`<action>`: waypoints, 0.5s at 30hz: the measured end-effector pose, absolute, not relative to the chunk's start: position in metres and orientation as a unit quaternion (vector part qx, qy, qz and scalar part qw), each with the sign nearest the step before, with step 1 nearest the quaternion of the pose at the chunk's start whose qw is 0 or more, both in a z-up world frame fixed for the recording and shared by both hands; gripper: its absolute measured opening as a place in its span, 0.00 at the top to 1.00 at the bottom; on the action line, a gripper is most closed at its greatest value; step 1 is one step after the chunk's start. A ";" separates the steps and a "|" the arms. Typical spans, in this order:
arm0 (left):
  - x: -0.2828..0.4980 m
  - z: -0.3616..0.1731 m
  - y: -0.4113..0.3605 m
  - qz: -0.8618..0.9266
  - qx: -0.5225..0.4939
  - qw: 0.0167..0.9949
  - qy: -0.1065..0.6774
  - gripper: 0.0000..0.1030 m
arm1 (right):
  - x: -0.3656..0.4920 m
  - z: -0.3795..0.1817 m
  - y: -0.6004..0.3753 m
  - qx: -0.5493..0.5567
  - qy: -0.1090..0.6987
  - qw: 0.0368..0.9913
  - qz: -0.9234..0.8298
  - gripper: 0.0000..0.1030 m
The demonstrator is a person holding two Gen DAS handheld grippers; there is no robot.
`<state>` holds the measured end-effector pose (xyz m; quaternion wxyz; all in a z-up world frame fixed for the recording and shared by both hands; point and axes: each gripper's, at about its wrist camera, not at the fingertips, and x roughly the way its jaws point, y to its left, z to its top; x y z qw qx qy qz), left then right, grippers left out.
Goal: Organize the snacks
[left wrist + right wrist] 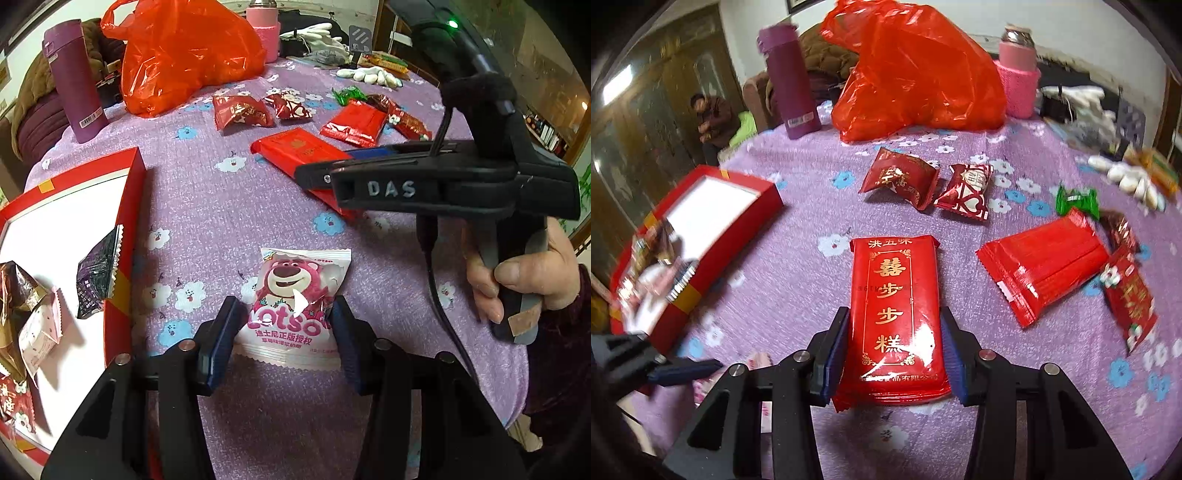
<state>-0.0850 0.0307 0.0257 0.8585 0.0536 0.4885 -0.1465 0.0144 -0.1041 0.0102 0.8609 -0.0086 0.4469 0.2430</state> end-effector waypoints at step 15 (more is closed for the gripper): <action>-0.106 0.087 0.084 -0.103 0.027 0.907 0.408 0.53 | 0.015 0.023 -0.111 0.104 0.446 0.833 0.310 0.55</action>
